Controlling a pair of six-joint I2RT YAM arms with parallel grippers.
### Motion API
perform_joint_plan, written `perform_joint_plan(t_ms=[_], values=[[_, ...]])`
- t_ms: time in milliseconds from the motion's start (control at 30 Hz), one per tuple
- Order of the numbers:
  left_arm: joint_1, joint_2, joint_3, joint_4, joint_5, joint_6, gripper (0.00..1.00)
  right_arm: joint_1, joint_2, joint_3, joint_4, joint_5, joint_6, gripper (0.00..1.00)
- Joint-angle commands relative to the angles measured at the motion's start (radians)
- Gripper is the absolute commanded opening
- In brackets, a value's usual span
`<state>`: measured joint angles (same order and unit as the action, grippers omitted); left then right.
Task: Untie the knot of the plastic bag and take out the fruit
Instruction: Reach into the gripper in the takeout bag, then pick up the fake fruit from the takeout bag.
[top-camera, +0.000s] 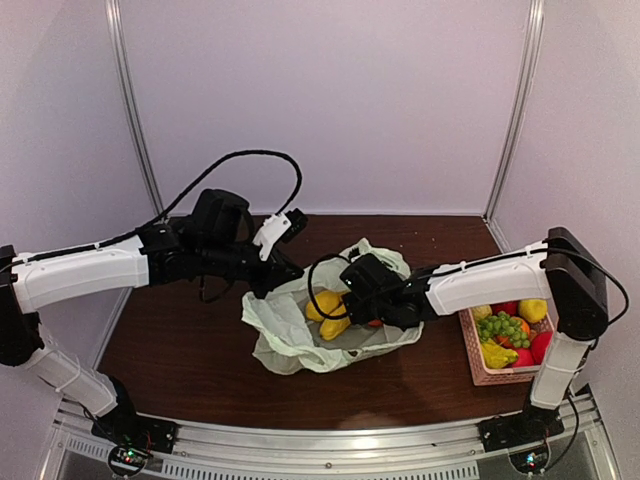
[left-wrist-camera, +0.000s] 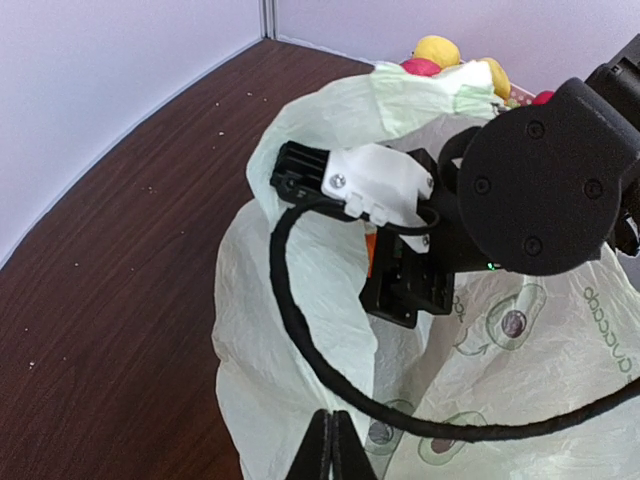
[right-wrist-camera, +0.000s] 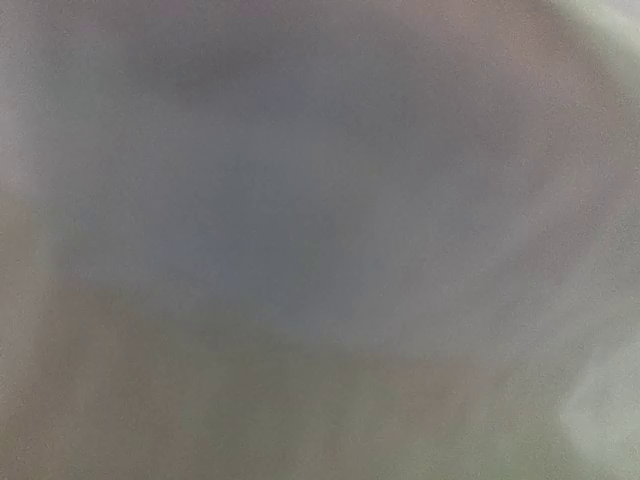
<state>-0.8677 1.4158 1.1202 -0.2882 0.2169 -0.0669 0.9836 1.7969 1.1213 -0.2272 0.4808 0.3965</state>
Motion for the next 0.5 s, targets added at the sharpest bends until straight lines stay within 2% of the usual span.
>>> perform_joint_plan(t_ms=[0, 300, 400, 467], values=[[-0.004, 0.009, -0.005, 0.031, 0.017, -0.009, 0.0, -0.05, -0.007, -0.032, -0.02, 0.061, 0.017, 0.83], [-0.002, 0.014, -0.003, 0.03, 0.026, -0.01, 0.0, -0.126, 0.043, -0.058, 0.084, -0.032, -0.002, 0.91], [-0.003, 0.012, -0.004, 0.028, 0.022, -0.01, 0.0, -0.14, 0.067, -0.051, 0.1, -0.058, -0.003, 0.89], [-0.004, 0.012, -0.003, 0.028, 0.017, -0.01, 0.0, -0.146, 0.076, -0.051, 0.107, -0.065, -0.003, 0.83]])
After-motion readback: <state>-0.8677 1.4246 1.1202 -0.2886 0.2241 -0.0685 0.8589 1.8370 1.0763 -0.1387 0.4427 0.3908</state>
